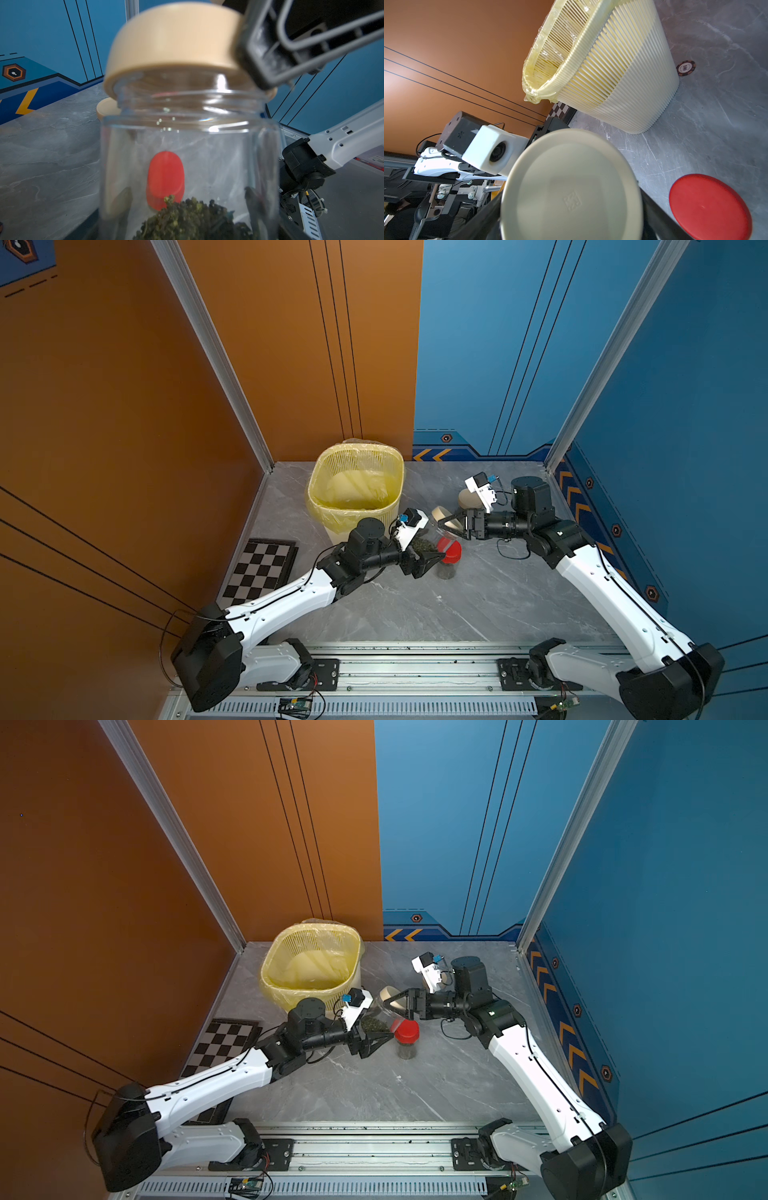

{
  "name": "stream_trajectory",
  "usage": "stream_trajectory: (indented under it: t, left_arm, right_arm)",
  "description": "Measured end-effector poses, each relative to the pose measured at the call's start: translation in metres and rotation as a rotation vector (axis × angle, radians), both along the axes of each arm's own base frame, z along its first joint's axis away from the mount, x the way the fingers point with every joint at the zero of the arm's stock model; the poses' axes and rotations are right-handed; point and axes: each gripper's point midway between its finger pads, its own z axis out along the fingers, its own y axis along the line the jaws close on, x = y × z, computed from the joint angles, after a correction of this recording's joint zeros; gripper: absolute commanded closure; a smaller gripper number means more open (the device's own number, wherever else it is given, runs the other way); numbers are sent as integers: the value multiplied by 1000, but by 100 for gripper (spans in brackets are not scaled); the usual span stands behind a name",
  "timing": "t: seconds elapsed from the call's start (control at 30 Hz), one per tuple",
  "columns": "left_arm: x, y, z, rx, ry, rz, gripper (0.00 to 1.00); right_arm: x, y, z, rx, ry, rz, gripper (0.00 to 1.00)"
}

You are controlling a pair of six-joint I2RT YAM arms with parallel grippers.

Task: Empty moldy tea leaves from jars
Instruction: Unscrew the lid from the jar.

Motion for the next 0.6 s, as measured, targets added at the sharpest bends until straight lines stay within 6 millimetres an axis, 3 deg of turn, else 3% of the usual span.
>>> stream_trajectory:
  t: [0.6]
  left_arm:
    - [-5,4,7,-18,-17,-3,53]
  right_arm:
    - [3,-8,4,27,8,0,18]
